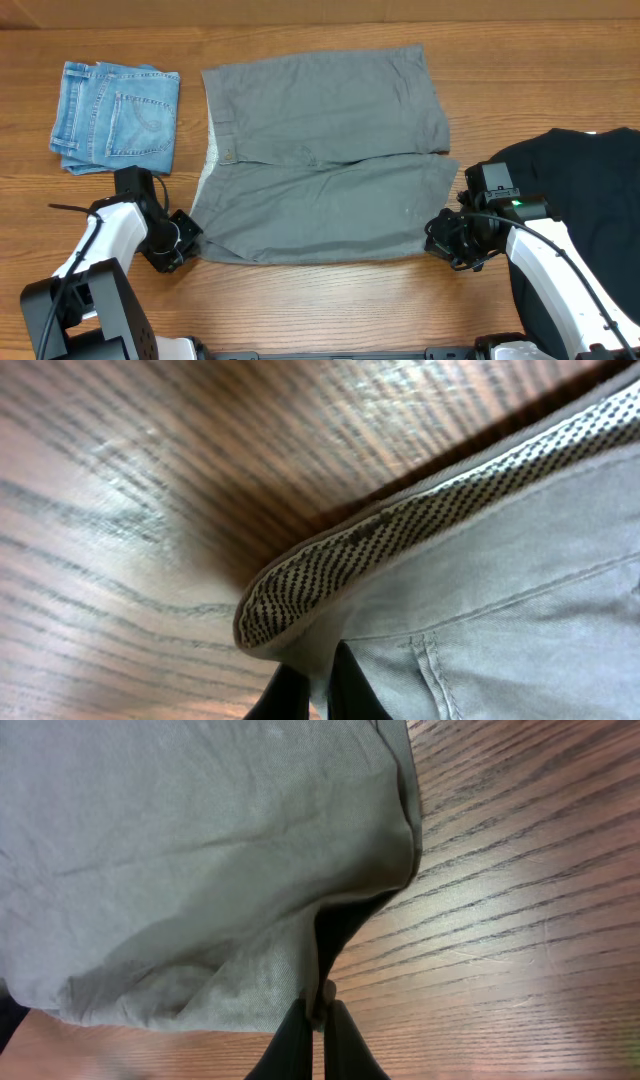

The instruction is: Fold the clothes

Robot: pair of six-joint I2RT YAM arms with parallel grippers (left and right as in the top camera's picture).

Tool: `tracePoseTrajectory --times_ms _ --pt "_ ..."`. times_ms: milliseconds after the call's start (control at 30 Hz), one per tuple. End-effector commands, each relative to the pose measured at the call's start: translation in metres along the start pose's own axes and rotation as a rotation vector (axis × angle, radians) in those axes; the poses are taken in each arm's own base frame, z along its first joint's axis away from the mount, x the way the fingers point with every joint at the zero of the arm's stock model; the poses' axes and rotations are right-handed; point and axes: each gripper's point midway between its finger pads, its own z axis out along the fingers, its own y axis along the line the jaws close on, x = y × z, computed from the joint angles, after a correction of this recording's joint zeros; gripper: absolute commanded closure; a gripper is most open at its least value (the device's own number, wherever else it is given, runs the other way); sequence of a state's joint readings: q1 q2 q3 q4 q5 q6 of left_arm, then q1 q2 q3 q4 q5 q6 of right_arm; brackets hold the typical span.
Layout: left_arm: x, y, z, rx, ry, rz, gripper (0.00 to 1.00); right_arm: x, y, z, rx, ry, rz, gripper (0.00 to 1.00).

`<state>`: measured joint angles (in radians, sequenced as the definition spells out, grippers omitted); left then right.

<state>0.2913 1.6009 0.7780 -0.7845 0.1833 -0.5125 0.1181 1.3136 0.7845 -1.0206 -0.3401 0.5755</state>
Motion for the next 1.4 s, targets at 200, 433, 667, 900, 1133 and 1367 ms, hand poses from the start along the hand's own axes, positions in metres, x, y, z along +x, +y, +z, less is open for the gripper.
tracePoseTrajectory --times_ms 200,433,667,900,1133,1367 --pt "-0.004 -0.016 -0.046 0.054 -0.043 0.145 0.96 -0.013 0.014 -0.020 -0.022 -0.067 -0.032 0.96" --pt "0.016 -0.016 -0.086 0.104 -0.111 0.163 0.96 -0.029 0.049 -0.073 -0.077 -0.156 -0.093 0.96" --pt "0.039 -0.007 -0.107 0.112 -0.131 0.167 0.96 -0.042 0.068 -0.125 -0.075 -0.275 -0.113 0.96" --pt "0.062 0.001 -0.123 0.112 -0.133 0.180 0.96 -0.037 0.081 -0.186 -0.082 -0.369 -0.134 0.96" --pt "0.073 0.003 -0.144 0.121 -0.154 0.199 0.96 -0.039 0.102 -0.233 -0.152 -0.488 -0.169 0.96" --pt "0.066 -0.003 -0.150 0.145 -0.192 0.208 0.96 -0.066 0.131 -0.244 -0.249 -0.572 -0.172 0.96"
